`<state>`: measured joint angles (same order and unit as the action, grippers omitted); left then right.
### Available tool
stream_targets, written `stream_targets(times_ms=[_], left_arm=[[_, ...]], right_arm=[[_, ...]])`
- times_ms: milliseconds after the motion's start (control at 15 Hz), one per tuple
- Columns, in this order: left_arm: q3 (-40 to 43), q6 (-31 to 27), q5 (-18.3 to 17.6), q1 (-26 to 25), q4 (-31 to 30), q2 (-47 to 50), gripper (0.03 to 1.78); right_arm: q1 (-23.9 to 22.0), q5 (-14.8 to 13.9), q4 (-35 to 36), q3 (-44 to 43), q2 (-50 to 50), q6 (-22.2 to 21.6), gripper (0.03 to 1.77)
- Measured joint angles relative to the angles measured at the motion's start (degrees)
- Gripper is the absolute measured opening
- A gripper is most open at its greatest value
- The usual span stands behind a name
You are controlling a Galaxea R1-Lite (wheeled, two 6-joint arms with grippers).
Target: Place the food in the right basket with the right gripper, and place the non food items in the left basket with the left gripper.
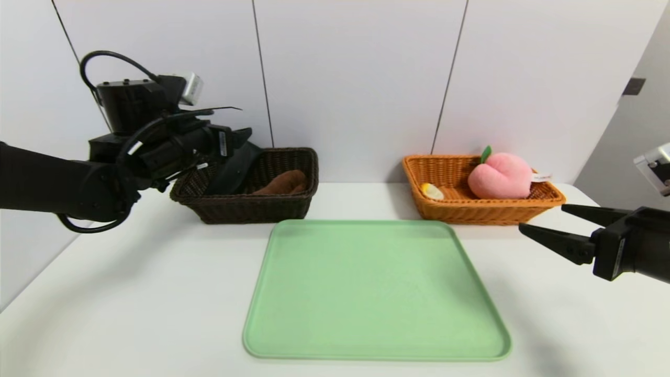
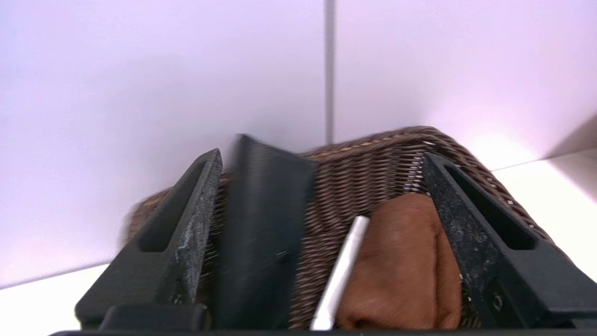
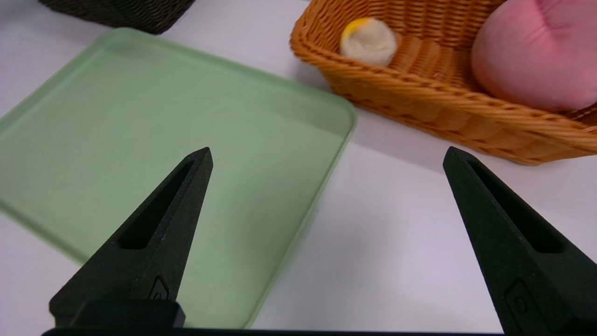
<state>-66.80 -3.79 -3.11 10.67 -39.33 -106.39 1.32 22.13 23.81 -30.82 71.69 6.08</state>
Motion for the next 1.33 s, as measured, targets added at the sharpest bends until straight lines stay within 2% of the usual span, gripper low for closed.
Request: stream_targets(times_ms=[67,200,467,800,1067,1333], left_arm=[[1.3,0.0,0.0,-1.0,1.7,2.4,1.55],[6.5,0.0,0.2,-2.3,4.1,8.7,1.59],[20.2,0.0,1.0,-3.2,5.5,22.6,1.63],[32.0,0.5,4.0,-3.4,5.5,37.1,1.67],[41.9,0.4,4.4,-5.6,5.3,46.9,1.67],[51.1,1.0,3.2,-9.2,5.2,56.4,1.68]], right_arm=[[0.0,-1.2,-0.2,-0.8,-0.3,0.0,1.71],[0.0,-1.9,-1.1,-1.2,-2.1,-0.1,1.71],[-0.1,-1.9,-7.4,0.6,-9.8,-0.1,1.71],[-1.1,-1.7,-11.8,7.6,-22.3,-1.1,1.71],[-2.1,-1.3,-19.9,10.9,-33.8,-2.9,1.71],[-3.3,-0.1,-28.3,13.6,-45.2,-4.5,1.71]])
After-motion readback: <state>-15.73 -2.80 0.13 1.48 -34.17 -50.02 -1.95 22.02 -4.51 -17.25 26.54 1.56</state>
